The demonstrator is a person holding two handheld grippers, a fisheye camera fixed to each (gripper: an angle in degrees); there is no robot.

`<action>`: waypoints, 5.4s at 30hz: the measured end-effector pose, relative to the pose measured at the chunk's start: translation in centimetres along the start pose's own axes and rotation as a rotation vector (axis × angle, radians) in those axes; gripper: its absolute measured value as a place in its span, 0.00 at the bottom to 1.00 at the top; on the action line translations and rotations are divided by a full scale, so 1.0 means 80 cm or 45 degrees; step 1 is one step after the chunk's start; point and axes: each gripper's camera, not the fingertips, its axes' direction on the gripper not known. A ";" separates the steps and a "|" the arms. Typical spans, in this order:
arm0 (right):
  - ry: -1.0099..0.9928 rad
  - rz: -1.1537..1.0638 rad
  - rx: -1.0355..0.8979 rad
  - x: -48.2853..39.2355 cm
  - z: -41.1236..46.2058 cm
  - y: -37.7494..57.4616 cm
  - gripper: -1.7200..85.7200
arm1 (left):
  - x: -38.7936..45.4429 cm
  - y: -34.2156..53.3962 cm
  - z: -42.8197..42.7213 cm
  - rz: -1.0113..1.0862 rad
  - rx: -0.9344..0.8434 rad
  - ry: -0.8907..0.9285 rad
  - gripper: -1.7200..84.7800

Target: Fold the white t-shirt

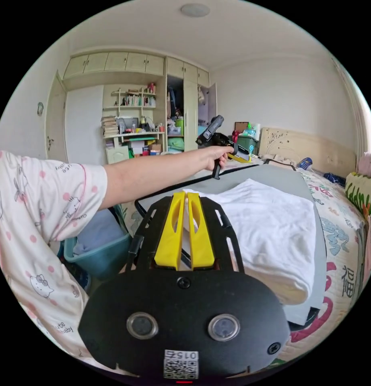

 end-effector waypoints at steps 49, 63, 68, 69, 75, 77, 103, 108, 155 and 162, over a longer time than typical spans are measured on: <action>0.329 0.071 0.047 0.076 -0.146 0.081 0.09 | 0.232 0.294 -0.268 0.952 0.058 0.187 0.08; 0.366 -0.084 -0.293 0.010 -0.100 0.022 0.04 | 0.199 0.339 -0.256 0.712 -0.099 0.104 0.04; 0.319 -0.078 -0.328 -0.005 -0.111 -0.017 0.05 | 0.205 0.320 -0.262 0.715 -0.089 0.108 0.04; 0.312 -0.070 -0.329 -0.006 -0.113 -0.021 0.05 | 0.204 0.317 -0.263 0.710 -0.089 0.115 0.03; 0.291 -0.053 -0.343 -0.023 -0.143 -0.055 0.05 | 0.202 0.289 -0.270 0.677 -0.071 0.157 0.04; 0.248 0.022 -0.320 -0.020 -0.160 -0.070 0.06 | 0.201 0.275 -0.270 0.658 -0.058 0.179 0.04; -0.208 1.120 -0.397 0.244 -0.035 -0.327 0.17 | 0.072 -0.177 -0.055 -0.077 -0.379 0.243 0.17; -0.164 1.065 -0.430 0.203 0.010 -0.347 0.17 | 0.074 -0.175 -0.024 -0.034 -0.371 0.244 0.17; 1.151 0.286 0.136 -0.691 -0.388 -0.187 0.02 | 0.300 0.361 -0.176 0.761 0.674 0.856 0.03; 1.280 0.381 0.098 -0.633 -0.371 -0.133 0.02 | 0.306 0.356 -0.051 0.649 0.565 0.820 0.03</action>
